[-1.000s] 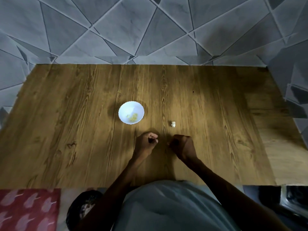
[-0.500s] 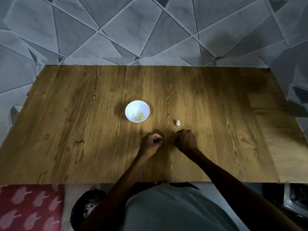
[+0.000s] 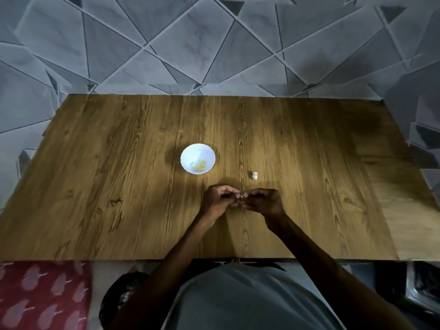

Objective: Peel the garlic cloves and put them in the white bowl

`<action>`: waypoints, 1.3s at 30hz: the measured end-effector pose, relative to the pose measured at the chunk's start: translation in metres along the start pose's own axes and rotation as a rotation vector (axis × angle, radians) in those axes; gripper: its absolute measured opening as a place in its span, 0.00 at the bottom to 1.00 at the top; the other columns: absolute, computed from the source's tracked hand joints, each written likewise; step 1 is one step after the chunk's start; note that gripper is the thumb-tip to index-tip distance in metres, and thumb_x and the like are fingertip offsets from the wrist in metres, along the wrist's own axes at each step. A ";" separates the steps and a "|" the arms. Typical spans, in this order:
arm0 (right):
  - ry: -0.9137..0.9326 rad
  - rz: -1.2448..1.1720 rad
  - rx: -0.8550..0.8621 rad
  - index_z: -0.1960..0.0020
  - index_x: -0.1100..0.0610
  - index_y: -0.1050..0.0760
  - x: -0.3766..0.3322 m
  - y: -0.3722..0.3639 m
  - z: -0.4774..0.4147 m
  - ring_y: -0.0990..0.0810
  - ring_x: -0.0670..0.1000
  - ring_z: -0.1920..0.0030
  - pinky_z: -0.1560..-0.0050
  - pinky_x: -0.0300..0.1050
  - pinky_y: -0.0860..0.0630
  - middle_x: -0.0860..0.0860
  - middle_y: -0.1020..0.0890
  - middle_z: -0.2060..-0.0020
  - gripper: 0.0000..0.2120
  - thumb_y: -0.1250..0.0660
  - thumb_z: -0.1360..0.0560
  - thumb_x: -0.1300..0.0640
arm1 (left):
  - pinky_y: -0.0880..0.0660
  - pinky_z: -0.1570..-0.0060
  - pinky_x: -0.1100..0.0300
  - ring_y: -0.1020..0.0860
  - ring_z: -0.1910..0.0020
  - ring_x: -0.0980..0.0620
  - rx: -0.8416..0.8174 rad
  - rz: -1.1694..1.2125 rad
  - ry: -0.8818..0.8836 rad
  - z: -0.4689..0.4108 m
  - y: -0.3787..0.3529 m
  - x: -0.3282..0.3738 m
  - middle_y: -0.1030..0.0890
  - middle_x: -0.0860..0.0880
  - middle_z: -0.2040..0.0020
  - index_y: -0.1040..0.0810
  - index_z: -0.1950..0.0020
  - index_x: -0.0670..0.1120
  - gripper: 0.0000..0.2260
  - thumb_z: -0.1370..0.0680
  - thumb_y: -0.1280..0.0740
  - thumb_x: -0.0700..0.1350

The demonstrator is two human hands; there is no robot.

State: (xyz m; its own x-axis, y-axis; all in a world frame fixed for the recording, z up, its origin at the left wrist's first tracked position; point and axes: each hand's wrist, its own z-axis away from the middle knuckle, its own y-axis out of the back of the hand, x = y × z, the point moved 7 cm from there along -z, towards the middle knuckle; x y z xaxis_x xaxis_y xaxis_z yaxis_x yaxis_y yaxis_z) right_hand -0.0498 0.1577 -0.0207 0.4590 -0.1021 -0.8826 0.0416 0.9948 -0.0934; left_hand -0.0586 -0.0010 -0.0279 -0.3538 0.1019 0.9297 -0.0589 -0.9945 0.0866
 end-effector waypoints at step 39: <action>0.169 0.337 0.076 0.55 0.64 0.17 -0.022 0.003 -0.021 0.16 0.48 0.66 0.66 0.40 0.19 0.53 0.15 0.64 0.04 0.31 0.25 0.69 | 0.19 0.59 0.59 0.17 0.61 0.46 0.202 0.030 0.077 0.015 0.010 0.017 0.16 0.40 0.57 0.19 0.52 0.39 0.07 0.29 0.26 0.34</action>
State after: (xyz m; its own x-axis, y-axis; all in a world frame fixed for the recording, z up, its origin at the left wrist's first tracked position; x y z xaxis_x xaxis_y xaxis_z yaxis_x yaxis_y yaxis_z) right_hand -0.0782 0.1625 -0.0112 0.3055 0.2376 -0.9221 -0.0183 0.9696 0.2438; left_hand -0.0510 -0.0100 -0.0058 -0.4230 0.0661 0.9037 0.1380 -0.9810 0.1364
